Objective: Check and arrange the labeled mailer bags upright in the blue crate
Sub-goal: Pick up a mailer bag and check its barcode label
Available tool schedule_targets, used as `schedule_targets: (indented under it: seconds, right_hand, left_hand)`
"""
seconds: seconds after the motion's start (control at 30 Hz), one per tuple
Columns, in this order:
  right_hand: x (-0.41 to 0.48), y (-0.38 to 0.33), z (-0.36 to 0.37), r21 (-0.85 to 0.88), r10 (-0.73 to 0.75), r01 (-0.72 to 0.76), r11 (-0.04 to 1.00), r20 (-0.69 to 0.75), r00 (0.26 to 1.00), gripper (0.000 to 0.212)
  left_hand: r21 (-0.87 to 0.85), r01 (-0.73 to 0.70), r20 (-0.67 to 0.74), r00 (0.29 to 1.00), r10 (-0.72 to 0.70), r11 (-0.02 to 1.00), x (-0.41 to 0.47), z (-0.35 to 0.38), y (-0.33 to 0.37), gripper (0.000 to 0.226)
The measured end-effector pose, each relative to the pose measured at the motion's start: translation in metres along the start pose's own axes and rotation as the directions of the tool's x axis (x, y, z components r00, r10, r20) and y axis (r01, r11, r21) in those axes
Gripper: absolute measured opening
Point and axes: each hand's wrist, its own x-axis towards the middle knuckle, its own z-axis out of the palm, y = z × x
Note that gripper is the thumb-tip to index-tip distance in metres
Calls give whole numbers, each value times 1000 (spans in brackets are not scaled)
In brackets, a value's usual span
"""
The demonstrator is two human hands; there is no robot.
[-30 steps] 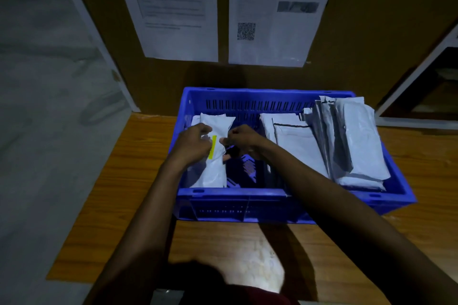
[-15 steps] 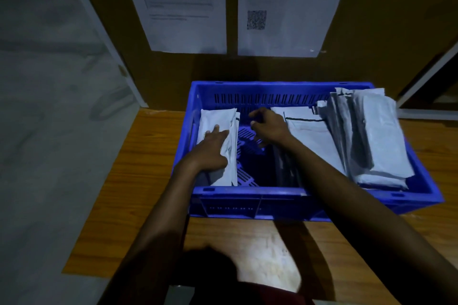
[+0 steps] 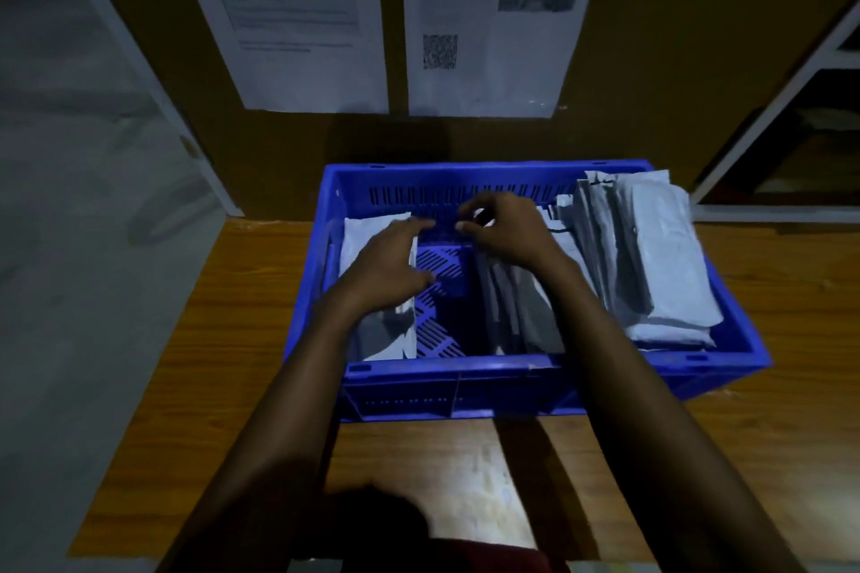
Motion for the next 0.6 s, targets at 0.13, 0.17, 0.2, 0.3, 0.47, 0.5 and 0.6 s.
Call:
schedule_targets:
  seconds: [0.13, 0.17, 0.2, 0.3, 0.47, 0.5, 0.6]
  right_hand:
    - [-23, 15, -45, 69, 163, -158, 985, -63, 985, 21]
    - [-28, 17, -52, 21, 183, -182, 983, -71, 981, 23]
    - [-34, 17, -56, -36, 193, -196, 980, -74, 978, 25]
    - [-49, 15, -58, -169, 210, -217, 961, -62, 976, 34]
    - [-69, 16, -63, -251, 273, -281, 926, -68, 960, 35]
    - [-72, 17, -64, -299, 283, -291, 909, -70, 956, 37]
    - [-79, 18, -63, -400, 316, -279, 873, 30, 948, 43]
  left_hand:
    - [-185, -140, -98, 987, 124, 973, 15, 2, 27, 50]
    - [-204, -149, -90, 987, 133, 968, 18, 4, 33, 45]
    - [-226, -151, -84, 987, 135, 963, 21, 6, 37, 41]
    - [-309, -124, -85, 991, 102, 943, 30, 13, 44, 31]
    - [-304, 28, 24, 999, -21, 952, 34, 35, 58, 12]
    - [-276, 77, 63, 996, -62, 958, 33, 39, 63, 14]
    - [-202, 208, 180, 968, -173, 957, 26, 52, 75, 29]
